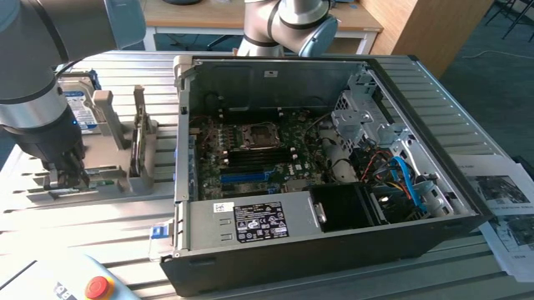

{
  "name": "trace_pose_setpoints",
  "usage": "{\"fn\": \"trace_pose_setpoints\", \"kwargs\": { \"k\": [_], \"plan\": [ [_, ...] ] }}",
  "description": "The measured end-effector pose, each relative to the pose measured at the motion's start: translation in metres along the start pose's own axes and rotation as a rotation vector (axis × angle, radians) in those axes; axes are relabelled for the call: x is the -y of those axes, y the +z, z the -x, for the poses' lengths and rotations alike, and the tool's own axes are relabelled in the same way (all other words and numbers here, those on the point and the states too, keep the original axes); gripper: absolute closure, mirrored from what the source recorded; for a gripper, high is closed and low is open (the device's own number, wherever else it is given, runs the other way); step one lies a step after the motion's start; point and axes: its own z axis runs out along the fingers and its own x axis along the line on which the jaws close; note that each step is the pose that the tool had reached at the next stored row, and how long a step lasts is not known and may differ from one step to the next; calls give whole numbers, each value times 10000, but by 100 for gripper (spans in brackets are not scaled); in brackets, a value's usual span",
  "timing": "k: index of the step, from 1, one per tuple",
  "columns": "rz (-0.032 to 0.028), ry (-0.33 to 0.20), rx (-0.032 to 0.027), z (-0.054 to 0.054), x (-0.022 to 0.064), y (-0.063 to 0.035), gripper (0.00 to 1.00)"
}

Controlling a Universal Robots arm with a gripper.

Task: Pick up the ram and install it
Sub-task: 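Pick up the ram and move it above insertion slot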

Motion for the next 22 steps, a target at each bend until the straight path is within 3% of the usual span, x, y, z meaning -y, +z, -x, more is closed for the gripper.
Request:
{"fn": "trace_pose_setpoints", "kwargs": {
  "k": [22],
  "plan": [
    [0, 1, 0, 11, -21, -531, 88]
  ]
}}
